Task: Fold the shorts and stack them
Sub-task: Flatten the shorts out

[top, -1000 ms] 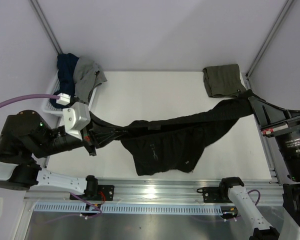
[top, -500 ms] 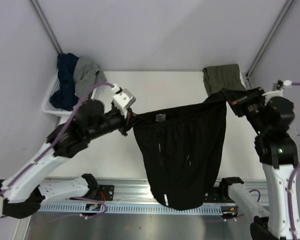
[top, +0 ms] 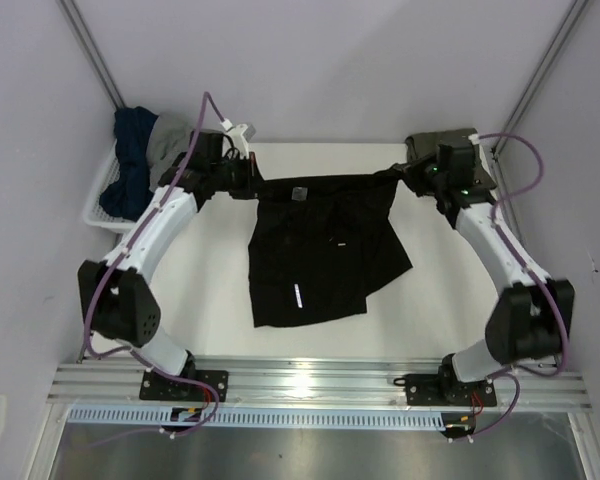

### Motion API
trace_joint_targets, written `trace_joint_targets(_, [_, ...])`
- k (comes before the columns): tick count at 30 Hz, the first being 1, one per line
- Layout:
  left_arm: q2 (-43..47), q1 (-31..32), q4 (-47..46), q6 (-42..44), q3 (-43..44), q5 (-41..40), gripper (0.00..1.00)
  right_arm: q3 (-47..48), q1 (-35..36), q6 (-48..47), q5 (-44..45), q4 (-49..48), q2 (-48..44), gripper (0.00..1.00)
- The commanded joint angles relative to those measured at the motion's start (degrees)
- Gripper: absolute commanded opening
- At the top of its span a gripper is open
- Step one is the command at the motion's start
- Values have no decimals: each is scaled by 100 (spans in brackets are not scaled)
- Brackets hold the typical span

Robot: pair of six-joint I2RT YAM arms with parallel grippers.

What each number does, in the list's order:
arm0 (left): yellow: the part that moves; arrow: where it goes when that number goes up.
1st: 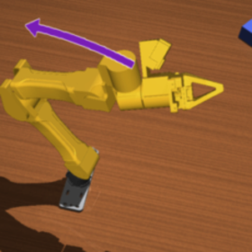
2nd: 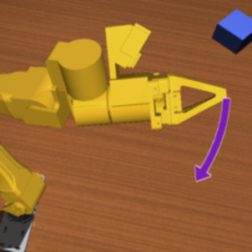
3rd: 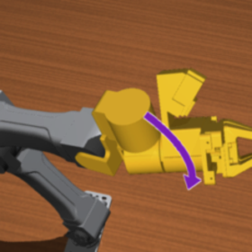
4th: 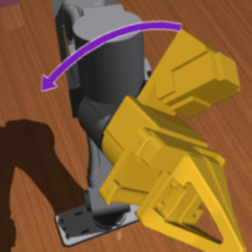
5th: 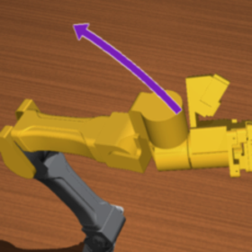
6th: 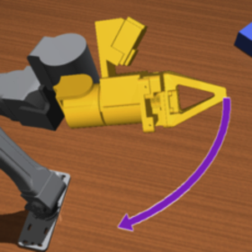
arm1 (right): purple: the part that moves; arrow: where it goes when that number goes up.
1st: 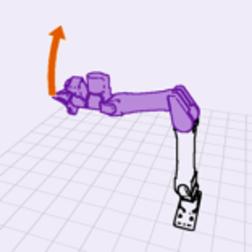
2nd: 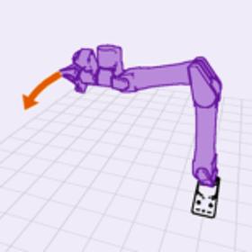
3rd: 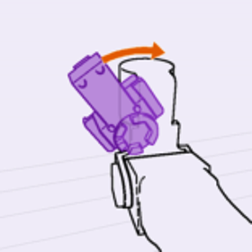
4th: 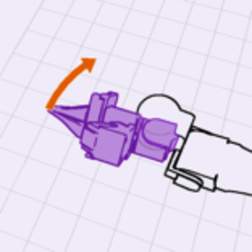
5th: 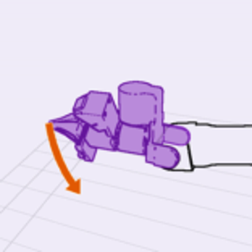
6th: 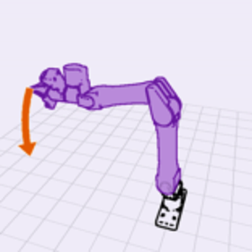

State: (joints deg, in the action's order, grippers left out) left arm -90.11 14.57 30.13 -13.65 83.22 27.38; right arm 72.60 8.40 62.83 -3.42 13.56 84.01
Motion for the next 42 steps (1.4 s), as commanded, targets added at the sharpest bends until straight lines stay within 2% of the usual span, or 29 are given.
trace_joint_targets(1, [-305, -173, -288, -384, 422, -381, 0, 657, 56, 37, 685, -1108, 1060, 0])
trace_joint_targets(5, [-1043, -314, -429, -673, 1088, -435, 0, 1456, 135, -60, 597, -1618, 2212, 0])
trace_joint_targets(8, [-1395, -411, -657, -814, 1249, -312, 0, 2158, 135, -43, 421, -1769, 2943, 0])
trace_joint_targets(11, [-1536, -411, -745, -771, 1442, -365, 0, 2530, 144, -104, 175, -1770, 3253, 0])
trace_joint_targets(14, [-1362, -402, -955, -788, 1241, -181, 0, 2497, 170, -253, 113, -1743, 3096, 0])
trace_joint_targets(17, [-766, -376, -1386, -824, 592, 4, 0, 1971, 214, -446, 96, -1717, 2482, 0])
trace_joint_targets(18, [-572, -315, -1605, -824, 433, 31, 0, 1760, 223, -490, 79, -1725, 2010, 0])
trace_joint_targets(21, [287, -113, -1773, -771, -365, -4, 0, 741, 302, -701, 131, -1787, 1139, 0])
trace_joint_targets(22, [509, -42, -1791, -779, -603, -56, 0, 216, 389, -780, 183, -1761, 474, 0])
trace_joint_targets(24, [966, 203, -1783, -788, -919, -118, 0, -288, 486, -964, 341, -1699, -232, 0])
trace_joint_targets(26, [1652, 379, -1748, -832, -1297, -276, 0, -893, 705, -1053, 569, -1515, -1313, 0])
trace_joint_targets(32, [3541, 1134, -1537, -912, -1992, -583, 0, -1721, 1689, -1369, 1553, -566, -3807, 0])
trace_joint_targets(33, [3753, 1171, -1528, -903, -2011, -610, 0, -1801, 1995, -1396, 1729, -539, -4048, 0])
trace_joint_targets(36, [4237, 1206, -1423, -929, -1776, -646, 0, -1829, 2331, -1554, 2143, -513, -4672, 0])
trace_joint_targets(42, [3826, 1215, -1071, -815, -1203, -593, 0, -1415, 2359, -1669, 2328, -170, -4614, 0])
